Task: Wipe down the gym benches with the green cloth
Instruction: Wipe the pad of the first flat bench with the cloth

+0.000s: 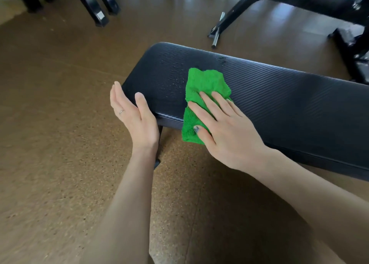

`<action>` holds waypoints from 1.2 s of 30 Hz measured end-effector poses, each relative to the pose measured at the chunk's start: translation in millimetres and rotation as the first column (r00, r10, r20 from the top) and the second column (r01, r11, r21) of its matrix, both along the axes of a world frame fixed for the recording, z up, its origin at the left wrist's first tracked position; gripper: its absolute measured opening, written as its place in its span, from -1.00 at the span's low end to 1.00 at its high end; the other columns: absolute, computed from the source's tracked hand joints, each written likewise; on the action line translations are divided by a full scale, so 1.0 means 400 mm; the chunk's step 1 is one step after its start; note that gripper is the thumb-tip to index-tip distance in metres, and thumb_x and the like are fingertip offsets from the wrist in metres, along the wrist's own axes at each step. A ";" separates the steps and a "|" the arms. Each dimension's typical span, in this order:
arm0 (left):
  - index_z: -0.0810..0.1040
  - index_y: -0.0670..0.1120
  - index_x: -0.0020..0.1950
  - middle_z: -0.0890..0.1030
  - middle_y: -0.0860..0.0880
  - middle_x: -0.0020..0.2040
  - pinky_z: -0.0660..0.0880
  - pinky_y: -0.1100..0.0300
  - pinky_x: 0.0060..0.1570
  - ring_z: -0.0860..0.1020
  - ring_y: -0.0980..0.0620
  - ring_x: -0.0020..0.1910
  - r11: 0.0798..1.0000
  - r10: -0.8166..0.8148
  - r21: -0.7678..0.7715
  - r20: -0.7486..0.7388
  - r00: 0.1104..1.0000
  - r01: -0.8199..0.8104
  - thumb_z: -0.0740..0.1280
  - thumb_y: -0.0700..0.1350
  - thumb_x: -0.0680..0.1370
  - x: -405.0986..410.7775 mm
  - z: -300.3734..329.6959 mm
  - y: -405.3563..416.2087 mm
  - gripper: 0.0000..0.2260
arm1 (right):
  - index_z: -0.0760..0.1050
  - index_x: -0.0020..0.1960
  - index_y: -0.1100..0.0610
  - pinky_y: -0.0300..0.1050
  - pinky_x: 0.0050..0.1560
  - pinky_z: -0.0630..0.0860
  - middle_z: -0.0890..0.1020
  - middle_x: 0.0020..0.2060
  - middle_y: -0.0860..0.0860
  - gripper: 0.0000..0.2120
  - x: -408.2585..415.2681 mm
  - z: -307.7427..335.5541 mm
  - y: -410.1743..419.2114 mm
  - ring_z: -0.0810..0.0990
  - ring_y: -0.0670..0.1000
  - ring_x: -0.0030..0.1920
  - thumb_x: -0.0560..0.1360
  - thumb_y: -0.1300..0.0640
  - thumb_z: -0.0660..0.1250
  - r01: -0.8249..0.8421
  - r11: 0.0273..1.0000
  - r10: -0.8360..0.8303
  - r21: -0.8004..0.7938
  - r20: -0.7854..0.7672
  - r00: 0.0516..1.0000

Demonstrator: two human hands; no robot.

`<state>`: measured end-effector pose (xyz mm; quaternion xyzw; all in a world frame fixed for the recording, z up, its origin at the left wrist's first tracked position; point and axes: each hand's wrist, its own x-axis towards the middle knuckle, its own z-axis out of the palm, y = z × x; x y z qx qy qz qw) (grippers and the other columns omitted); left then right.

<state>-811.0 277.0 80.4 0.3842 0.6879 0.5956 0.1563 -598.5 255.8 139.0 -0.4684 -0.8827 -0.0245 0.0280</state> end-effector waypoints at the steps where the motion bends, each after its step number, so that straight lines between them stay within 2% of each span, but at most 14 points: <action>1: -0.01 -0.04 0.70 0.01 0.02 0.68 0.06 -0.08 0.62 0.03 0.04 0.65 1.000 0.007 0.025 0.099 0.995 -0.009 0.02 0.14 0.70 -0.006 -0.003 0.002 -0.41 | 0.14 0.66 -0.02 0.21 0.58 0.20 0.24 0.63 0.10 -0.45 -0.003 0.001 0.009 0.19 0.20 0.61 0.70 -0.13 -0.05 -0.017 1.000 0.017 0.015 0.011 1.000; 4: 0.00 0.13 0.68 0.08 0.08 0.68 0.15 -0.03 0.61 0.14 0.08 0.63 1.000 -0.016 0.021 0.364 0.931 0.009 0.02 0.23 0.68 -0.027 -0.012 0.001 -0.41 | 0.14 0.66 0.00 0.21 0.56 0.22 0.25 0.62 0.12 -0.44 -0.058 0.000 0.053 0.21 0.22 0.60 0.71 -0.14 -0.03 -0.116 0.993 0.114 0.035 0.050 0.992; 9: 0.20 0.09 0.60 0.45 0.05 0.46 0.40 -0.04 0.46 0.47 0.12 0.40 0.997 -0.074 0.065 0.416 0.906 0.051 -0.01 0.24 0.68 -0.041 -0.024 0.004 -0.48 | 0.19 0.65 -0.03 0.18 0.58 0.16 0.25 0.63 0.08 -0.46 -0.234 0.007 0.145 0.16 0.19 0.62 0.71 -0.14 -0.05 -0.133 0.991 0.134 0.028 -0.025 0.991; 12: 0.28 0.06 0.56 0.53 0.13 0.30 0.46 0.11 0.36 0.53 0.24 0.23 0.993 -0.081 0.109 0.403 0.912 0.040 -0.03 0.15 0.73 -0.035 -0.019 -0.014 -0.56 | 0.15 0.66 -0.05 0.16 0.60 0.11 0.21 0.64 0.05 -0.47 -0.248 0.007 0.146 0.11 0.15 0.64 0.72 -0.13 -0.05 -0.119 0.993 0.120 0.022 -0.049 0.992; 14: 0.32 0.02 0.56 0.52 0.07 0.38 0.45 0.15 0.38 0.52 0.22 0.31 0.990 -0.075 0.142 0.374 0.924 0.023 -0.03 0.09 0.76 -0.033 -0.021 -0.030 -0.59 | 0.16 0.66 -0.02 0.16 0.59 0.14 0.23 0.64 0.06 -0.45 -0.213 0.004 0.103 0.14 0.17 0.63 0.71 -0.14 -0.06 -0.140 0.989 0.142 0.043 -0.051 0.989; 19: 0.46 0.06 0.49 0.57 0.03 0.40 0.42 -0.15 0.43 0.52 0.01 0.40 0.986 -0.049 0.164 0.435 0.899 -0.026 0.04 0.07 0.70 -0.061 -0.050 -0.022 -0.59 | 0.05 0.69 -0.01 0.14 0.62 0.11 0.15 0.66 0.09 -0.44 -0.105 0.000 0.032 0.12 0.18 0.64 0.72 -0.09 -0.01 -0.248 0.966 0.240 0.078 0.096 0.966; 22: 0.53 0.12 0.43 0.58 0.03 0.40 0.39 -0.19 0.45 0.50 -0.03 0.43 0.984 -0.099 0.179 0.463 0.881 0.017 0.06 0.06 0.65 -0.072 -0.057 -0.028 -0.59 | 0.08 0.68 0.00 0.16 0.60 0.15 0.20 0.64 0.10 -0.44 -0.146 0.005 0.060 0.15 0.19 0.63 0.71 -0.11 -0.03 -0.279 0.958 0.273 0.064 0.091 0.958; 24: 0.55 0.15 0.41 0.58 0.02 0.41 0.37 -0.21 0.47 0.50 -0.05 0.44 0.983 -0.140 0.178 0.536 0.832 0.051 0.08 0.04 0.63 -0.080 -0.050 -0.029 -0.59 | 0.12 0.67 -0.01 0.16 0.60 0.16 0.22 0.64 0.09 -0.43 -0.219 0.006 0.103 0.16 0.19 0.63 0.69 -0.14 -0.07 -0.305 0.952 0.302 0.027 0.081 0.950; 26: 0.58 0.10 0.39 0.62 0.03 0.37 0.45 -0.08 0.42 0.55 0.02 0.39 0.984 -0.138 0.172 0.631 0.763 0.036 0.10 0.02 0.66 -0.085 -0.032 -0.025 -0.62 | 0.13 0.66 -0.05 0.13 0.61 0.12 0.21 0.64 0.06 -0.41 -0.300 0.013 0.151 0.13 0.16 0.64 0.68 -0.18 -0.12 -0.300 0.954 0.300 -0.015 0.026 0.954; 28: 0.57 0.04 0.37 0.68 0.07 0.21 0.58 0.26 0.14 0.64 0.15 0.19 0.991 -0.086 0.131 0.712 0.697 -0.011 0.06 0.01 0.73 -0.079 -0.011 -0.026 -0.65 | 0.11 0.66 -0.09 0.11 0.62 0.04 0.15 0.66 0.01 -0.46 -0.364 0.022 0.190 0.05 0.12 0.66 0.71 -0.16 -0.10 -0.290 0.954 0.289 -0.076 -0.026 0.957; 29: 0.56 0.00 0.38 0.70 0.09 0.13 0.57 0.35 0.00 0.66 0.19 0.10 0.993 -0.070 0.115 0.740 0.669 -0.023 0.03 0.04 0.76 -0.072 -0.005 -0.027 -0.63 | 0.10 0.67 -0.10 0.10 0.63 0.01 0.13 0.67 0.00 -0.49 -0.383 0.022 0.202 0.02 0.10 0.67 0.73 -0.14 -0.08 -0.286 0.954 0.284 -0.092 -0.039 0.958; 30: 0.56 -0.03 0.38 0.71 0.09 0.09 0.56 0.36 -0.02 0.67 0.20 0.06 0.995 -0.064 0.102 0.751 0.657 -0.020 0.00 0.08 0.76 -0.068 -0.001 -0.029 -0.58 | 0.10 0.67 -0.10 0.10 0.63 0.01 0.12 0.67 -0.01 -0.50 -0.391 0.020 0.204 0.01 0.10 0.67 0.74 -0.13 -0.06 -0.280 0.956 0.276 -0.091 -0.051 0.960; 33: 0.55 0.03 0.42 0.70 0.02 0.23 0.54 0.11 0.31 0.66 0.09 0.22 0.996 -0.054 0.087 0.779 0.625 -0.021 -0.07 0.19 0.75 -0.057 0.018 -0.035 -0.50 | 0.16 0.66 -0.04 0.17 0.60 0.12 0.20 0.65 0.05 -0.49 -0.348 0.005 0.155 0.10 0.17 0.65 0.73 -0.12 -0.01 -0.256 0.967 0.256 0.008 -0.070 0.964; 36: 0.52 0.09 0.46 0.67 0.03 0.30 0.46 -0.04 0.43 0.62 0.03 0.30 0.994 -0.074 0.108 0.796 0.601 -0.021 -0.11 0.20 0.74 -0.048 0.021 -0.035 -0.48 | 0.12 0.66 0.01 0.19 0.57 0.22 0.23 0.63 0.11 -0.46 -0.226 -0.011 0.103 0.17 0.21 0.62 0.72 -0.10 0.03 -0.317 0.944 0.317 0.092 0.016 0.948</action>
